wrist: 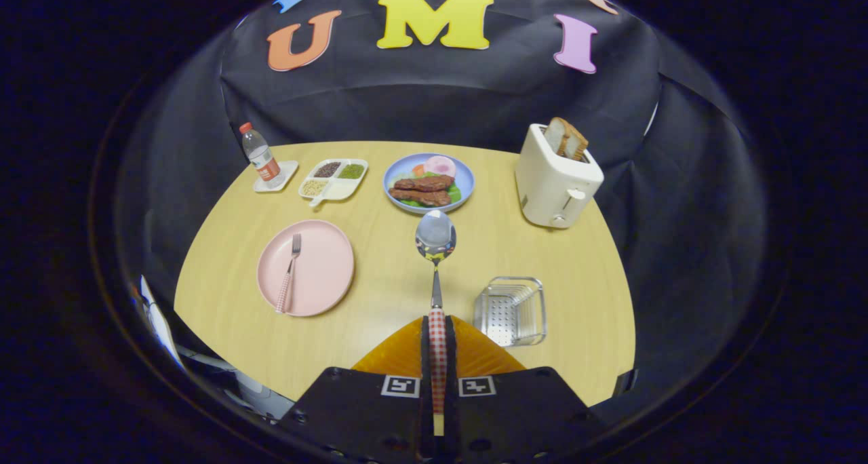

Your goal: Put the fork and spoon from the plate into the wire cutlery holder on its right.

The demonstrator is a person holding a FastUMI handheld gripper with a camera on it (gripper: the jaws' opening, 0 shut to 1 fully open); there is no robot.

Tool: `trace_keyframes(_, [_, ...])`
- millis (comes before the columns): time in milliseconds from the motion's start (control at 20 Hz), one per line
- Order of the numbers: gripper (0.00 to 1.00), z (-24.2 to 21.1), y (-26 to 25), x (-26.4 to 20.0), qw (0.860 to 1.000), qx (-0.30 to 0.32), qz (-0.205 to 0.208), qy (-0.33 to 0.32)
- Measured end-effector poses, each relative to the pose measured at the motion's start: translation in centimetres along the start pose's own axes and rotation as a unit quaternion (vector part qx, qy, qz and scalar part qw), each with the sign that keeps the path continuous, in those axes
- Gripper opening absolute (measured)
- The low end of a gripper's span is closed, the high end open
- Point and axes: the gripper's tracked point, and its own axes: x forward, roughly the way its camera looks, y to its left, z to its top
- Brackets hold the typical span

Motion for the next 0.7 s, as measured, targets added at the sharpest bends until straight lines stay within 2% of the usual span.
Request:
trace_keyframes(150, [0.06, -0.6, -3.4, -0.9, 1.000, 0.009, 0.006, 0.026])
trace_keyframes(300, [0.06, -1.8, -6.8, -1.0, 0.998, 0.002, -0.004, 0.058])
trace_keyframes(500, [0.06, -3.9, -8.3, -0.6, 0.993, 0.003, 0.015, 0.114])
trace_keyframes(700, [0.07, -5.7, -8.1, -0.8, 0.982, 0.009, 0.041, 0.186])
